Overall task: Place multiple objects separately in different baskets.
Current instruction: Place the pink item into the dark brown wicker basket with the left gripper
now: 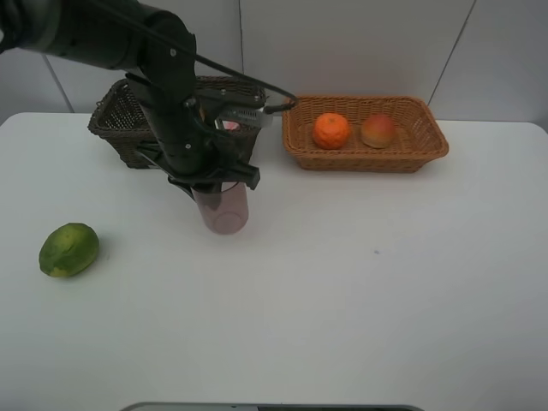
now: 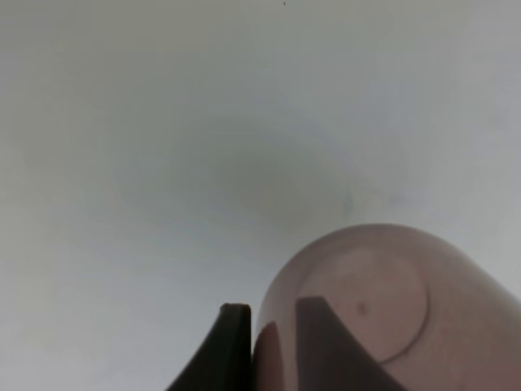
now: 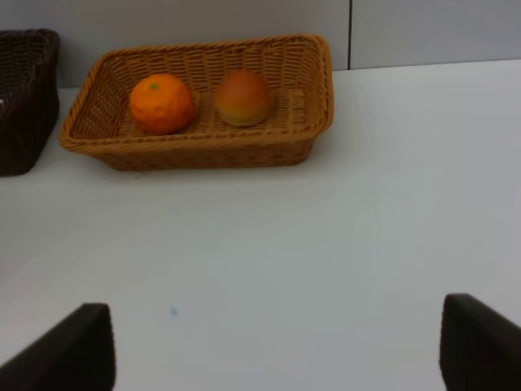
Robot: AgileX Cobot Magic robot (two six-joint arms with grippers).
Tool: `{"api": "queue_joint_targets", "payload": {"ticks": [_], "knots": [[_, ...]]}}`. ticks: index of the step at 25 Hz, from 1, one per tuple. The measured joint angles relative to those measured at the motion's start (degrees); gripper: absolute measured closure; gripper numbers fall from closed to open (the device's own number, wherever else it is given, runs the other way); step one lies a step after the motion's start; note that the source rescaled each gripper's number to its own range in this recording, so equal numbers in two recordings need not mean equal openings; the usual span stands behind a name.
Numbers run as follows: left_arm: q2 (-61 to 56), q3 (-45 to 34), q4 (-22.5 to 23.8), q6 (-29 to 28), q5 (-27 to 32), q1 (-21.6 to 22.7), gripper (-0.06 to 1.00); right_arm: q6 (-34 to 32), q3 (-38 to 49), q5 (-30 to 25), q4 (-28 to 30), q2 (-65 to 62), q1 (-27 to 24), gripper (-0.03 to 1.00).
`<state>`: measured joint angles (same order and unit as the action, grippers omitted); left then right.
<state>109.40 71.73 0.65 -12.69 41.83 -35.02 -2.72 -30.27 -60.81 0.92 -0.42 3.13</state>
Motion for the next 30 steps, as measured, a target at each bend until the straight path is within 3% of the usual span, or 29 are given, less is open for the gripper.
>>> {"api": "queue_joint_targets", "payload": {"ticks": [10, 20, 30], "knots": [[-10.3, 0.0, 0.2, -1.5, 5.3, 4.7, 0.94, 0.0, 0.0, 0.0, 0.0, 0.0, 0.0, 0.24], [-13.9, 0.0, 1.1, -0.9, 8.4, 16.0, 0.94, 0.0, 0.0, 0.0, 0.0, 0.0, 0.0, 0.24], [-15.6, 3.4, 1.4, 0.0, 11.1, 17.8, 0.94, 0.0, 0.0, 0.0, 0.0, 0.0, 0.0, 0.24]]}}
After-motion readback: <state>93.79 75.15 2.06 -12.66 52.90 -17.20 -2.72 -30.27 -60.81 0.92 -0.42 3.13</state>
